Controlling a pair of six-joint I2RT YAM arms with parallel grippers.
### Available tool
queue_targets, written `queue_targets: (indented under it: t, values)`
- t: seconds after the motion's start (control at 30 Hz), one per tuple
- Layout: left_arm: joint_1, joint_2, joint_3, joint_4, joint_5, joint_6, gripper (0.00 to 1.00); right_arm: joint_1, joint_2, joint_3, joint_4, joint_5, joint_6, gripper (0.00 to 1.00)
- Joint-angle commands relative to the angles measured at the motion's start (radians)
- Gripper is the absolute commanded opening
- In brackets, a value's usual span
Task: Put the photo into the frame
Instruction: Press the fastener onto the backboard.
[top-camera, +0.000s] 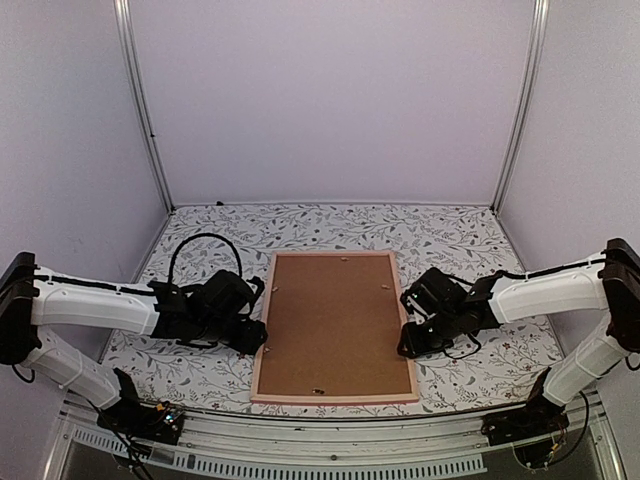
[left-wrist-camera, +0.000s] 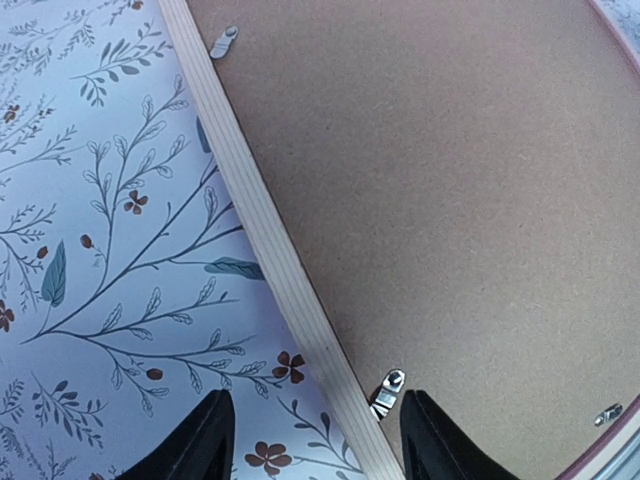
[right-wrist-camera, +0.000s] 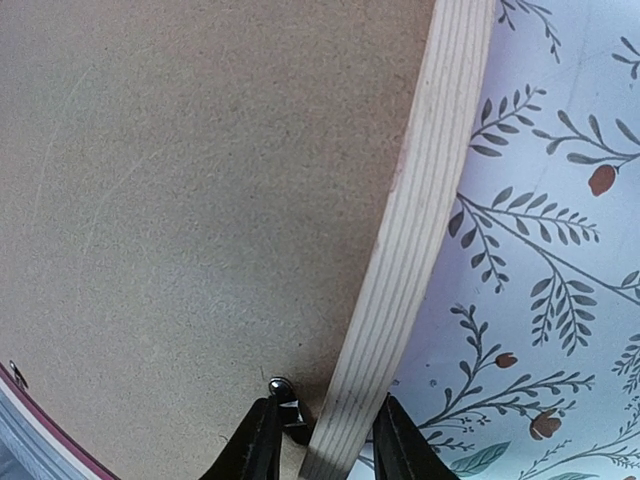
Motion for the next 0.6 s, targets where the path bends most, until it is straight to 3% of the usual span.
queue_targets:
  t: [0.0, 0.23, 0.43, 0.57]
  values:
    - [-0.014, -0.004, 0.000, -0.003, -0.008, -0.001, 0.59, 0.009, 0.016, -0.025, -0.098, -0.002, -0.045, 0.31]
    - [-0.018, -0.003, -0.001, 0.001, -0.005, -0.003, 0.59, 0.008, 0.028, -0.051, -0.047, -0.033, -0.069, 0.28]
    - [-0.020, 0.002, 0.005, 0.002, -0.007, 0.000, 0.58, -0.006, -0.004, -0.063, -0.012, -0.076, -0.070, 0.44]
    - [-0.023, 0.008, 0.008, 0.004, -0.005, 0.001, 0.59, -0.043, -0.055, -0.075, -0.003, -0.107, -0.070, 0.44]
